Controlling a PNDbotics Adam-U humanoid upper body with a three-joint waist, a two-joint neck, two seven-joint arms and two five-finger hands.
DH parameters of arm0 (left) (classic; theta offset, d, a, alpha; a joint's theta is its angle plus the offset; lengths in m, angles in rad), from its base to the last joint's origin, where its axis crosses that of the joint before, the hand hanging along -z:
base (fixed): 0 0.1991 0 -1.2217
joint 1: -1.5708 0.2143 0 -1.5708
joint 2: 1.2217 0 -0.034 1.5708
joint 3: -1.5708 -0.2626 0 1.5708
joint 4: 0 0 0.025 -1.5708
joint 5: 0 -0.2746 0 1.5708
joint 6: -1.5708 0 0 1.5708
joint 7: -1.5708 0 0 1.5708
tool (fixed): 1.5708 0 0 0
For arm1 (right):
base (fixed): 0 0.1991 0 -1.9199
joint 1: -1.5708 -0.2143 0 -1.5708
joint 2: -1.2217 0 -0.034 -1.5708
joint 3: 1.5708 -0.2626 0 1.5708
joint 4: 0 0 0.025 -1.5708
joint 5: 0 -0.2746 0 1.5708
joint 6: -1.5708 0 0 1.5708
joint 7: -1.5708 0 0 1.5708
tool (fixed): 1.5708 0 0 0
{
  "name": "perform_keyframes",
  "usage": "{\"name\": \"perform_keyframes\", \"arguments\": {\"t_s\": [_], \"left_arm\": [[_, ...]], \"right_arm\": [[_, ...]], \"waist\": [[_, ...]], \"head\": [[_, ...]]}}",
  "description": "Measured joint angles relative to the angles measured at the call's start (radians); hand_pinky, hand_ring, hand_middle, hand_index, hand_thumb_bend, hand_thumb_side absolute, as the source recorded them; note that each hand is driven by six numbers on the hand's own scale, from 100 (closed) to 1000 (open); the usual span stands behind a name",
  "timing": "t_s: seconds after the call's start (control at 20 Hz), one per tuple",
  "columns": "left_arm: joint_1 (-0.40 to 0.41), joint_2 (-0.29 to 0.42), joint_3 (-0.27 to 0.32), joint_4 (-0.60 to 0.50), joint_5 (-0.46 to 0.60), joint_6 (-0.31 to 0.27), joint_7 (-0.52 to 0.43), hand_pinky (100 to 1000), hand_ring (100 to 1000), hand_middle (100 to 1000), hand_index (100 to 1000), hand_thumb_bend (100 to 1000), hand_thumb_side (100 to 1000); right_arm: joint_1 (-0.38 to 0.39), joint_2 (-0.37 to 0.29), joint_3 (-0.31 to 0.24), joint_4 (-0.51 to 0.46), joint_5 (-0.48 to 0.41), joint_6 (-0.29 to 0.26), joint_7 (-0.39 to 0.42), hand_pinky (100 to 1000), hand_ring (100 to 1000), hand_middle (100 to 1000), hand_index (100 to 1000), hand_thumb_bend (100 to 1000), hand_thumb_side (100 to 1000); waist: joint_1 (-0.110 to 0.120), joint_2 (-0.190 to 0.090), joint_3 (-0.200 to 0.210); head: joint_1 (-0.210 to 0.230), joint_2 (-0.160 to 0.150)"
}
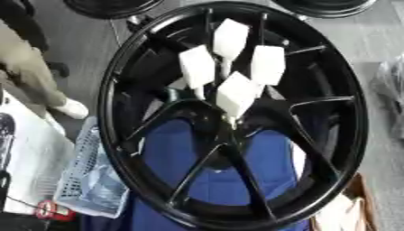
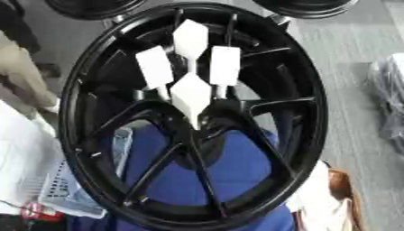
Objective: Pull the pin out of the wheel hub.
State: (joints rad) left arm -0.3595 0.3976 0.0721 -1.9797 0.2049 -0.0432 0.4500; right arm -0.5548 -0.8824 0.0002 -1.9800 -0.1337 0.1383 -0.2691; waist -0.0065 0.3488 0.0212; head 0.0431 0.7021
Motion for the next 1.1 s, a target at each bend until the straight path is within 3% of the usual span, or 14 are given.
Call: {"name": "perform_keyframes", "arguments": {"t_s": [0.25, 0.5, 0.75, 1.1], "left_arm": [[0.002, 0.008, 0.000, 0.000, -0.003, 0.001, -0.001, 824, 687, 653, 719, 238, 588], [0.005, 0.009, 0.000, 0.000, -0.003, 0.004, -0.004, 824, 687, 654, 719, 236, 589], [0.006, 0.013, -0.001, 0.000, -0.003, 0.006, -0.006, 825, 687, 654, 719, 232, 591], [0.006, 0.021, -0.008, 0.000, -0.003, 0.010, -0.011, 825, 686, 653, 719, 230, 595]], "right_arm": [[0.000, -0.162, 0.006, -0.002, 0.017, -0.002, 0.134, 809, 818, 826, 860, 240, 375], [-0.036, -0.264, 0.026, -0.003, 0.072, -0.026, 0.355, 838, 848, 838, 868, 270, 384], [-0.114, -0.299, 0.077, -0.008, 0.159, -0.078, 0.562, 855, 869, 850, 877, 315, 373], [-0.208, -0.311, 0.183, -0.008, 0.218, -0.130, 0.754, 867, 894, 871, 888, 386, 375]], "waist": [[-0.009, 0.000, -0.002], [-0.017, 0.000, -0.002], [-0.022, 0.000, -0.001], [-0.037, 0.004, 0.006]], "head": [[0.011, 0.000], [0.016, 0.000], [0.015, 0.000], [0.006, -0.001]]}}
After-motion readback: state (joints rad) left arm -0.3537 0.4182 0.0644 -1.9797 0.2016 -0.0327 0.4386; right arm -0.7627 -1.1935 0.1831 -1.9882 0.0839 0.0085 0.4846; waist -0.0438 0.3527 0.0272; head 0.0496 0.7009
